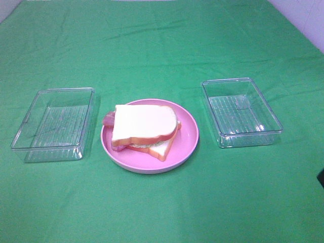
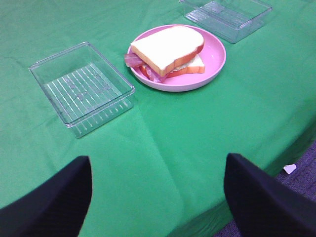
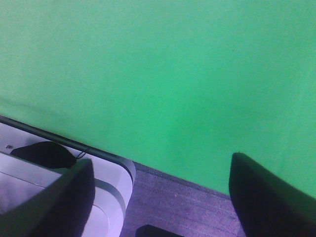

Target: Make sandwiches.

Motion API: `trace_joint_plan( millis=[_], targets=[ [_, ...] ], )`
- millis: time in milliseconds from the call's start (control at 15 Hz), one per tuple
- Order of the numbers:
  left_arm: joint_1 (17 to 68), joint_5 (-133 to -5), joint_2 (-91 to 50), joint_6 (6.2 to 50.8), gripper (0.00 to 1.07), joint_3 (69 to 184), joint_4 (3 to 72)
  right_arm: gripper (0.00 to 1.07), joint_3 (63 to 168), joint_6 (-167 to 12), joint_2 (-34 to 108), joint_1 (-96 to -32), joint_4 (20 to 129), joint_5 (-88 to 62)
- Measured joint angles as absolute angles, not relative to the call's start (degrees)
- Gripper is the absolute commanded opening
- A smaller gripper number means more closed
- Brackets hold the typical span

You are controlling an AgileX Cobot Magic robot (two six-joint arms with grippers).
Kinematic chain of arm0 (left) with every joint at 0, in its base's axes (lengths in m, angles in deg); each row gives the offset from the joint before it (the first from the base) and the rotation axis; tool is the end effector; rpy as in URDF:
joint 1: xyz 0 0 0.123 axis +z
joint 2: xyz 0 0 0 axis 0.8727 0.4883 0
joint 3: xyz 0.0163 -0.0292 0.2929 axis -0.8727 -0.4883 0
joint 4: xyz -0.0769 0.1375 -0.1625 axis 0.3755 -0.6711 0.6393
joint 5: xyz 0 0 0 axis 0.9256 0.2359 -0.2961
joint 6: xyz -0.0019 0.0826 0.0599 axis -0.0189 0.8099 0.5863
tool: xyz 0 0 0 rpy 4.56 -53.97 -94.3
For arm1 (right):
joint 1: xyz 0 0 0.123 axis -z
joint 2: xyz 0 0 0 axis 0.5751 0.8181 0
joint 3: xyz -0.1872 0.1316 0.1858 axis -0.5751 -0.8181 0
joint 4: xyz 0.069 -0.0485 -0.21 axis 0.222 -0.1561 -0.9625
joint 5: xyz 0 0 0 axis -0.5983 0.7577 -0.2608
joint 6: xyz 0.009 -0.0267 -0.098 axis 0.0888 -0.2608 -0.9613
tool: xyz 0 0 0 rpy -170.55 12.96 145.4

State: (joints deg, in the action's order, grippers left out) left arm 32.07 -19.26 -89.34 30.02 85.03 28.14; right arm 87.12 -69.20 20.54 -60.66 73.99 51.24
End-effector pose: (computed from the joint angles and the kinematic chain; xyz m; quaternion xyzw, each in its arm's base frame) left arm -0.0293 0.0063 0.2608 0.2501 0.8118 -0.1536 0.5049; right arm 0.1030 0.0492 0.2762 -0.1832 0.9654 0.0474 0.1792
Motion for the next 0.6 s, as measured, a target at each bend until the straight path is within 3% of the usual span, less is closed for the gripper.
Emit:
trace_joint_plan(
  millis=[600],
  targets=[
    [32.07,-19.26,-89.34,30.02,0.71,85.03,28.14,0.71,77.61,-80.43,-17.8,-60.66,78.01,50.5]
  ],
)
